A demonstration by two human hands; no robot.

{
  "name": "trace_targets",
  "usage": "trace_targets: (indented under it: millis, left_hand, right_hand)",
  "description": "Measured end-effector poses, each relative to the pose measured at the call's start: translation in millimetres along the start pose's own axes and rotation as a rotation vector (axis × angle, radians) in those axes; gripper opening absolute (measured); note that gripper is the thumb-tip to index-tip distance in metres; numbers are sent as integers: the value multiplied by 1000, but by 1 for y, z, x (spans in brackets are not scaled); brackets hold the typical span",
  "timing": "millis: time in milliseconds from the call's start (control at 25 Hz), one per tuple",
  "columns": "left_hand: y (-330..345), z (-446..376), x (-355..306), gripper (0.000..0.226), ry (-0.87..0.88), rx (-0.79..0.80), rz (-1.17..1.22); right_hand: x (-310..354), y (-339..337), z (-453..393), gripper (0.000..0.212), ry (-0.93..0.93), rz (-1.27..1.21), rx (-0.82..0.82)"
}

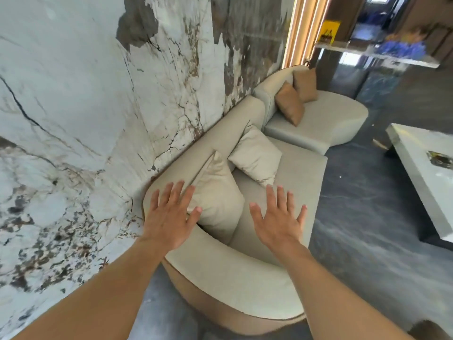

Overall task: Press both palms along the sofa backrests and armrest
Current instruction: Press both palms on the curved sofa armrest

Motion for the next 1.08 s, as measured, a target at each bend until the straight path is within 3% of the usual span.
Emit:
trace_targets:
  millis: [280,680,960,1080]
  left_hand:
    - [47,-3,18,70,172,102,62]
    - [188,-5,64,76,330,317,117]
    - [259,-13,50,63,393,235,170]
    - [288,-10,45,61,403,168,87]
  right_hand:
    - [-6,49,39,74,190,27,2]
    - [13,203,58,77,336,18,129]
    - [-5,285,48,76,299,53,101]
    - [-8,309,49,73,271,77,-29]
Point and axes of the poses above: each hand's wrist, its own z-axis away from the middle knuckle, its own y-axis out of the palm, x = y × z, the point moved 2 cm from there along -z, towards the middle knuckle, and after that the axes turned 5 degrees about y, right-handed, at the moved point
